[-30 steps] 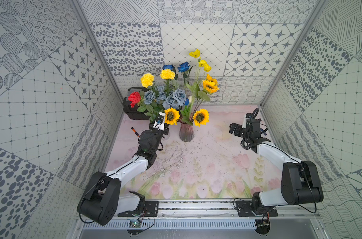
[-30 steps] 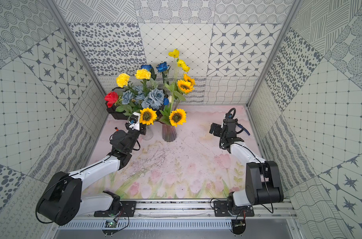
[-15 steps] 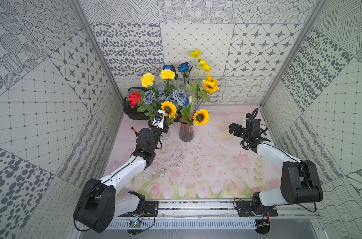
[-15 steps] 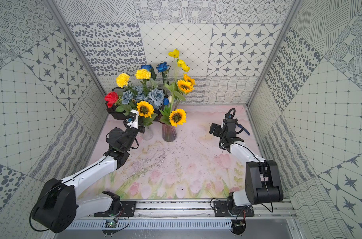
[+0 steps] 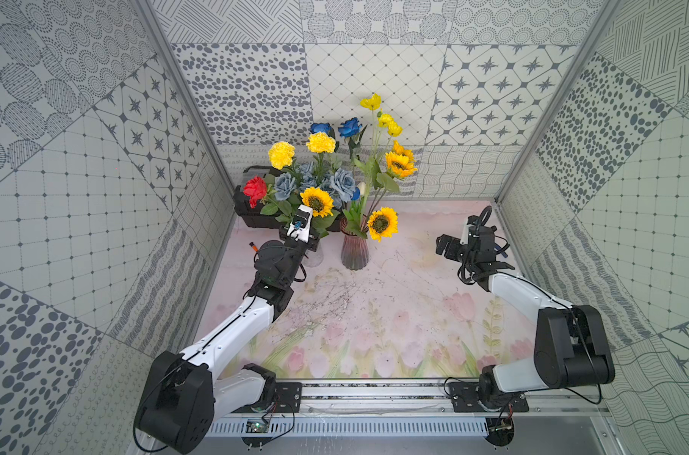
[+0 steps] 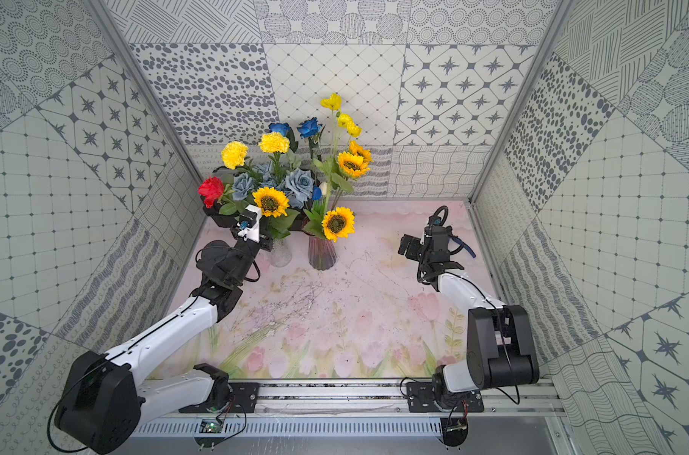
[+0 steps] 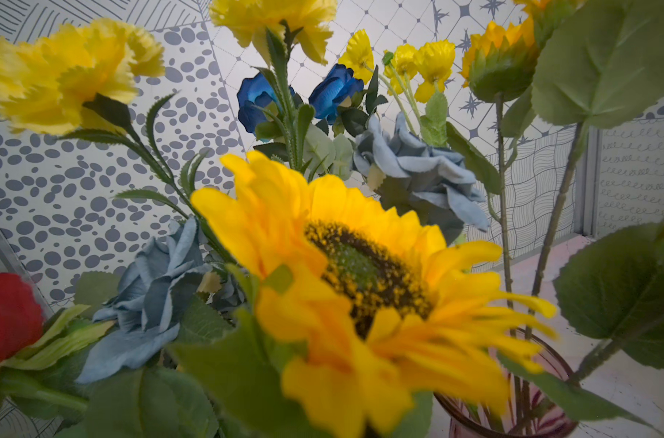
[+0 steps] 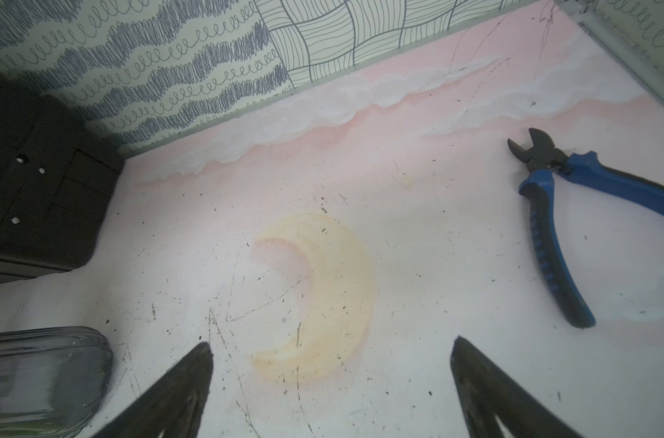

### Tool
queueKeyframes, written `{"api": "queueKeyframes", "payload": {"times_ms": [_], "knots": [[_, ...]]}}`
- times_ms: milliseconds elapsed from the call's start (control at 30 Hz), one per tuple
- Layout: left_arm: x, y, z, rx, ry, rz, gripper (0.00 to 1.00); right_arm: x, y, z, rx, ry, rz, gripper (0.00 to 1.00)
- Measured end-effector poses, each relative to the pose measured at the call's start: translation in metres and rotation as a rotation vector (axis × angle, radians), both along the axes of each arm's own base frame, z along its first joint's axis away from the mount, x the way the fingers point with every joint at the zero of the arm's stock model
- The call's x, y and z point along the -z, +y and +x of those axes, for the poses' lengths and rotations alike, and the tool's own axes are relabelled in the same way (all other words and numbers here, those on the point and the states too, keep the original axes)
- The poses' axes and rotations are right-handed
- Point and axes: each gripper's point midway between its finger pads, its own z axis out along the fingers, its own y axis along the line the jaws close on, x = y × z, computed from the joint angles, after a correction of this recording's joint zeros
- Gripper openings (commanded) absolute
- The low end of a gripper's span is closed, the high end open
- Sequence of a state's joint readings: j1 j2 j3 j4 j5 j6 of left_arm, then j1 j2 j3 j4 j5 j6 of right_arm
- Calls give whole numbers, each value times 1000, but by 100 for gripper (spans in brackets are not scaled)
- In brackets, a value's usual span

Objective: Pick out yellow flowers from the vase
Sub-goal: Pick up the flower from the vase.

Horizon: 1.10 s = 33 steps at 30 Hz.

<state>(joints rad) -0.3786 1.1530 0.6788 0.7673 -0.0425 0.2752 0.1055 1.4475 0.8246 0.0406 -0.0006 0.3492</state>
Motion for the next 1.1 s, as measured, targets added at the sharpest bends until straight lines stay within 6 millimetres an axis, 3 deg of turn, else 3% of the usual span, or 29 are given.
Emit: {"api": "queueKeyframes", "payload": {"times_ms": [800,1100], "knots": [[-40,19,-20,-40,-83,-38,4,-1,3,0,-14,0,9,98],[-78,25,-36,-38,-150,-66,5,-7,3,-1,-16,-15,12,98]]}}
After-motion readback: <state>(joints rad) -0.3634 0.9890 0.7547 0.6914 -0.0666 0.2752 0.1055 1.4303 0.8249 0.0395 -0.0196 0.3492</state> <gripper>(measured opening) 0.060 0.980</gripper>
